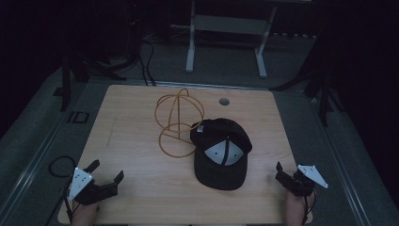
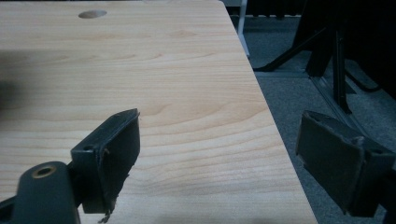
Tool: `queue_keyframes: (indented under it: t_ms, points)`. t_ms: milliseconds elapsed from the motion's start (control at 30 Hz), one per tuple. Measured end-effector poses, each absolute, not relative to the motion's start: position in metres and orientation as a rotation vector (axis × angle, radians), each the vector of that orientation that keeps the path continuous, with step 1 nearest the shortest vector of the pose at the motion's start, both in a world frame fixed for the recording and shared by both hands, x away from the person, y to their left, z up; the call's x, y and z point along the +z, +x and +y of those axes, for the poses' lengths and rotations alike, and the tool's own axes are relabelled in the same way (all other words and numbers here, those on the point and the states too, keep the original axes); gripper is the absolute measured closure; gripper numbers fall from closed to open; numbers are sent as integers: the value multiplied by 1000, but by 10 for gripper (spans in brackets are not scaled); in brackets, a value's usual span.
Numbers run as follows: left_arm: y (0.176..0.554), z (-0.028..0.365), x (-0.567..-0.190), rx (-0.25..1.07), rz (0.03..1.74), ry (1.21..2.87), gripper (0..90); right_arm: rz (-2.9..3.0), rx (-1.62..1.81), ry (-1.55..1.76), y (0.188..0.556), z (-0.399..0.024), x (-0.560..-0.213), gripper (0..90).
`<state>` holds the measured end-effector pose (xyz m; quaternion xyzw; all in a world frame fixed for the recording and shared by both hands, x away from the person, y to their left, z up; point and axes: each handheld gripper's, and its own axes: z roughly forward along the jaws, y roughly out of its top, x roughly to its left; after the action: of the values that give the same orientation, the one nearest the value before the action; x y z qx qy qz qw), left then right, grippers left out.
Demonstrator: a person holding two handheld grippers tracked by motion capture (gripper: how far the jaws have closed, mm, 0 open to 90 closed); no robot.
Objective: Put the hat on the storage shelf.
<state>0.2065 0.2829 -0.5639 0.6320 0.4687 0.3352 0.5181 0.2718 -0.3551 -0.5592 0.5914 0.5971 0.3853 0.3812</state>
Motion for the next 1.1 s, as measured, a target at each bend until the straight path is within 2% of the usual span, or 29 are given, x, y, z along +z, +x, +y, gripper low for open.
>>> queue_keyframes:
  t_ms: [333,533,667,700,933,1100]
  points:
    - [203,260,-560,780,1083,1550,3,1536,1078,1503,271,-361,-559,138]
    - [202,252,-558,771,1133,1539,3,1557,1057,1476,270,-360,-555,138]
    - [203,254,-557,716,1165,1514,3,1591,1093,1473,270,-357,-544,139]
    - [205,256,-557,644,1178,1504,3,1607,1092,1460,270,-355,-539,138]
    - [206,255,-561,658,1193,1530,3,1667,1112,1398,268,-339,-516,137]
    - [206,248,-559,652,1158,1610,3,1754,1144,1317,270,-315,-492,137]
